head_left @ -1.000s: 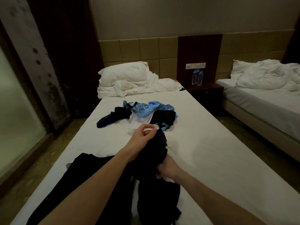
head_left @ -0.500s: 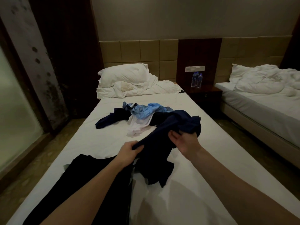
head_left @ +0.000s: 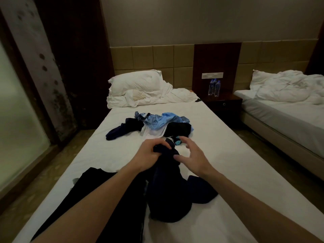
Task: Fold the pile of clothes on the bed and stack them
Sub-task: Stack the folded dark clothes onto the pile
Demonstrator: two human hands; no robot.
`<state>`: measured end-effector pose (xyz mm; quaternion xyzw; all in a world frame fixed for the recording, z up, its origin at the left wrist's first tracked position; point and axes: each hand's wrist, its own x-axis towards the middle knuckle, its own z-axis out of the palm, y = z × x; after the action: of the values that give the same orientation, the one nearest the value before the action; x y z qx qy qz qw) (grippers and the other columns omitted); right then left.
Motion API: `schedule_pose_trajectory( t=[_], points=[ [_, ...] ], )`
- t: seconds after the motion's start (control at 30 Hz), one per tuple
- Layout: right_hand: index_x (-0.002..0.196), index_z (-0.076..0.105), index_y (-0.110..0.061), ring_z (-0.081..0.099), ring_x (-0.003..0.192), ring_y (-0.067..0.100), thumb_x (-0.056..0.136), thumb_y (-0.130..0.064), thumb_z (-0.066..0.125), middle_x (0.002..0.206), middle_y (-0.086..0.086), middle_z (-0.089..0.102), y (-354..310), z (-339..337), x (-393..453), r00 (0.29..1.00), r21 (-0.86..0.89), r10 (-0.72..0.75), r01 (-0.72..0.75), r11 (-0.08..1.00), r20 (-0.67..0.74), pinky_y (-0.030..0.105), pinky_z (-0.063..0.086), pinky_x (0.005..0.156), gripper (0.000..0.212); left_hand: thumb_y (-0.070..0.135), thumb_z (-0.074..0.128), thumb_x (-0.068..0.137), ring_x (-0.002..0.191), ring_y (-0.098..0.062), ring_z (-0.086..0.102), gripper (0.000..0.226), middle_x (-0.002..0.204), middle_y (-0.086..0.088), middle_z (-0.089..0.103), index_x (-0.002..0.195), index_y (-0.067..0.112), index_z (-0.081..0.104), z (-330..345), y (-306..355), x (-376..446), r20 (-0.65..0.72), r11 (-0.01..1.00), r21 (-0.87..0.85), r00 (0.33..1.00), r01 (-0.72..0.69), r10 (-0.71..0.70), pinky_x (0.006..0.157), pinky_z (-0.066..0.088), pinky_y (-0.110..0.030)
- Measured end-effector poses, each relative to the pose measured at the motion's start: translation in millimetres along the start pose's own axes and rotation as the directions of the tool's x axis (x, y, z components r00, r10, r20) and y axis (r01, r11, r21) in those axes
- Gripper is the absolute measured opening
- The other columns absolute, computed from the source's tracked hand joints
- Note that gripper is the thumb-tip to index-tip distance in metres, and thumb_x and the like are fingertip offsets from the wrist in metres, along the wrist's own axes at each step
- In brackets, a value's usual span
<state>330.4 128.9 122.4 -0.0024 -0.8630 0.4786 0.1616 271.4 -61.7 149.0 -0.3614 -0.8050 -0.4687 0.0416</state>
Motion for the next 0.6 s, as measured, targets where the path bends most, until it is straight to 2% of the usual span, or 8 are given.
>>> schedule_pose_trajectory(
  t=[0.07, 0.13, 0.23, 0.33, 0.4, 0.47, 0.53, 0.6],
  points=[
    [0.151, 0.035, -0.028, 0.047, 0.125, 0.008, 0.081, -0.005, 0.070, 0.137, -0.010, 0.048, -12, 1, 11, 0.966, 0.100, -0.043, 0.018, 0.995, 0.255, 0.028, 0.043, 0.103, 0.082, -0.021, 0.059, 0.074, 0.101, -0.007, 0.068, 0.041, 0.104, 0.001, 0.074, 0.098, 0.008, 0.075, 3, 5, 1, 0.027, 0.996, -0.066, 0.998, -0.053, 0.055, 0.091, 0.051, -0.021],
    [0.145, 0.043, -0.031, 0.058, 0.118, 0.015, 0.078, -0.001, 0.071, 0.132, -0.002, 0.056, -18, 0, 17, 0.939, 0.117, -0.067, 0.028, 0.993, 0.339, 0.037, 0.053, 0.097, 0.079, -0.022, 0.057, 0.074, 0.110, -0.010, 0.065, 0.051, 0.114, -0.002, 0.071, 0.111, 0.010, 0.070, 4, 7, -1, 0.015, 0.993, -0.107, 0.999, -0.048, 0.050, 0.096, 0.052, -0.025],
    [0.121, 0.060, -0.021, 0.063, 0.101, 0.019, 0.076, 0.006, 0.072, 0.113, 0.002, 0.063, -27, 0, 15, 0.970, 0.121, -0.056, 0.028, 0.992, 0.236, 0.028, 0.056, 0.083, 0.054, -0.001, 0.073, 0.077, 0.130, -0.010, 0.049, 0.071, 0.142, 0.000, 0.050, 0.138, 0.025, 0.048, 10, -4, -10, -0.116, 0.995, -0.101, 0.993, 0.004, -0.016, 0.106, 0.043, -0.026],
    [0.103, 0.064, -0.014, 0.065, 0.095, 0.014, 0.071, 0.018, 0.069, 0.104, 0.003, 0.067, -36, -1, 11, 0.991, 0.286, -0.067, 0.031, 0.958, 0.117, 0.023, 0.055, 0.074, 0.046, 0.019, 0.081, 0.074, 0.134, -0.010, 0.043, 0.091, 0.151, 0.007, 0.036, 0.150, 0.028, 0.032, 13, -12, -19, -0.149, 0.937, -0.273, 0.952, 0.220, -0.267, 0.110, 0.038, -0.030],
    [0.087, 0.064, -0.014, 0.065, 0.089, 0.014, 0.070, 0.022, 0.067, 0.092, 0.001, 0.068, -40, -3, 10, 0.992, 0.340, -0.079, 0.041, 0.940, 0.099, 0.021, 0.053, 0.073, 0.040, 0.008, 0.076, 0.079, 0.121, -0.019, 0.058, 0.068, 0.141, -0.003, 0.054, 0.138, 0.028, 0.048, 11, -14, -22, -0.026, 0.853, -0.419, 0.935, 0.312, -0.355, 0.102, 0.048, -0.034],
    [0.072, 0.053, -0.012, 0.065, 0.091, 0.017, 0.073, 0.025, 0.063, 0.089, 0.002, 0.068, -46, -9, 12, 0.990, 0.370, -0.106, 0.065, 0.927, 0.091, 0.023, 0.054, 0.078, 0.038, -0.002, 0.069, 0.086, 0.111, -0.025, 0.065, 0.043, 0.121, -0.010, 0.069, 0.121, 0.024, 0.064, 7, -10, -24, 0.056, 0.822, -0.474, 0.943, 0.315, -0.329, 0.093, 0.053, -0.035],
    [0.069, 0.041, -0.011, 0.068, 0.099, 0.018, 0.080, 0.025, 0.057, 0.098, 0.007, 0.073, -51, -19, 14, 0.989, 0.422, -0.125, 0.082, 0.903, 0.073, 0.026, 0.055, 0.085, 0.041, -0.003, 0.063, 0.091, 0.102, -0.021, 0.068, 0.033, 0.111, -0.006, 0.073, 0.118, 0.016, 0.067, 0, -8, -27, 0.048, 0.844, -0.449, 0.952, 0.292, -0.303, 0.084, 0.055, -0.030],
    [0.071, 0.037, -0.014, 0.069, 0.103, 0.022, 0.087, 0.019, 0.055, 0.104, 0.015, 0.073, -52, -32, 20, 0.995, 0.463, -0.093, 0.064, 0.884, 0.041, 0.031, 0.058, 0.081, 0.041, -0.001, 0.060, 0.091, 0.093, -0.019, 0.066, 0.023, 0.102, -0.007, 0.073, 0.113, 0.003, 0.065, -10, -9, -29, -0.002, 0.878, -0.387, 0.952, 0.281, -0.306, 0.075, 0.052, -0.025]
  ],
)
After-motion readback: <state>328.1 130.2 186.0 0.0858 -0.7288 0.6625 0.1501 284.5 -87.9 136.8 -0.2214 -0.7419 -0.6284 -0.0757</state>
